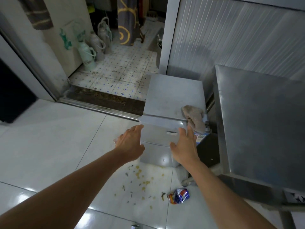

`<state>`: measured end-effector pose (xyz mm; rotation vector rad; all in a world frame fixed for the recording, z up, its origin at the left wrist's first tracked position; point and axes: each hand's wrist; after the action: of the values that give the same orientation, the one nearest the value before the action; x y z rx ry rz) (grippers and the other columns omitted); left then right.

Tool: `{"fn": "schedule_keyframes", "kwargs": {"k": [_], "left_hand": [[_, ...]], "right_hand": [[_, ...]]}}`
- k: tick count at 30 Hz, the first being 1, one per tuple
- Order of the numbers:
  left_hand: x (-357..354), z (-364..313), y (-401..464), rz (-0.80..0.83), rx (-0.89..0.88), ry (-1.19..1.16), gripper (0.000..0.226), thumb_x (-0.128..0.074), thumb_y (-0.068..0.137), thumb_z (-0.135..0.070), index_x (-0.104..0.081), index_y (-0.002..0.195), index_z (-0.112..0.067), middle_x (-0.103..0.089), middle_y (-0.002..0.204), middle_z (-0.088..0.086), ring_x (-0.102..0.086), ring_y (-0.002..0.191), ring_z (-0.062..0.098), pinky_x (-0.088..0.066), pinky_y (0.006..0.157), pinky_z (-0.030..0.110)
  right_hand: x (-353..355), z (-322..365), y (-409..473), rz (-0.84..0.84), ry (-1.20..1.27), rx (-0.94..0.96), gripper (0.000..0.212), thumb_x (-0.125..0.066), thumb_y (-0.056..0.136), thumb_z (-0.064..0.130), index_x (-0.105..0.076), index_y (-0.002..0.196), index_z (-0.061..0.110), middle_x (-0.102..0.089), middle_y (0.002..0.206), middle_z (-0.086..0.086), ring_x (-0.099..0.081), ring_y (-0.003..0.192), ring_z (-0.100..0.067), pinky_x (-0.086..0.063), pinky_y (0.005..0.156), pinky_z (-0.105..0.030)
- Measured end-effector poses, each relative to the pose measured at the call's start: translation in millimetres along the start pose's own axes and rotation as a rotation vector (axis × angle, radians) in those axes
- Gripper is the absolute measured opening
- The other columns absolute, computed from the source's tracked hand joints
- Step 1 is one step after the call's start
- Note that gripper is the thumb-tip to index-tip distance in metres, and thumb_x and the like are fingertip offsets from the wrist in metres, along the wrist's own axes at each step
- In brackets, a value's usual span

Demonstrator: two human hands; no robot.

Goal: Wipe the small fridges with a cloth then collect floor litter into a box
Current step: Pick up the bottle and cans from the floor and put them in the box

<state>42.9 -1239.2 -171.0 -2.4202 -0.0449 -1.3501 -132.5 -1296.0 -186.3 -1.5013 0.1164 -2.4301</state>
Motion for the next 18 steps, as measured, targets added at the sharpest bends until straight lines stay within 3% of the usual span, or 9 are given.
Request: {"fn": "schedule_keyframes", "kwargs": {"k": [8, 12, 18], "left_hand": [[20, 91, -62, 0.009, -0.093, -0.008, 0.07, -0.067, 0.082, -0.018, -0.03, 0.141, -0.014, -0.041, 0.144, 0.005, -0.04, 0.131, 0.025, -0.035, 0.107, 0.037], [41, 148, -96, 0.065, -0.1, -0.023, 0.074, -0.064, 0.083, -0.02, -0.024, 0.144, -0.014, -0.032, 0.151, 0.003, -0.037, 0.134, 0.026, -0.038, 0.106, 0.04], [67, 213, -114, 0.12, -0.016, -0.033, 0.071, -0.059, 0.085, -0.023, -0.022, 0.145, -0.016, -0.04, 0.145, 0.007, -0.041, 0.131, 0.027, -0.036, 0.107, 0.041]], "right_hand": [[-71, 60, -81, 0.008, 0.023, -0.109, 0.063, -0.056, 0.089, 0.025, -0.025, 0.143, 0.014, -0.01, 0.155, -0.012, -0.014, 0.141, -0.031, -0.022, 0.115, -0.037], [-109, 105, -118, 0.019, 0.051, -0.158, 0.063, -0.057, 0.09, 0.024, -0.025, 0.143, 0.013, -0.008, 0.155, -0.012, -0.012, 0.142, -0.03, -0.023, 0.113, -0.035], [-143, 157, -143, 0.066, 0.07, -0.17, 0.064, -0.06, 0.089, 0.025, -0.026, 0.143, 0.014, -0.011, 0.154, -0.01, -0.018, 0.141, -0.031, -0.031, 0.111, -0.037]]}}
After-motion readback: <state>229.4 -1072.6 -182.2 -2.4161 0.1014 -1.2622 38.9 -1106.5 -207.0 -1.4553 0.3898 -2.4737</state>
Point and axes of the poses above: each hand's wrist, its own y-axis towards the middle knuckle, its own x-axis out of the back of the hand, z = x × y
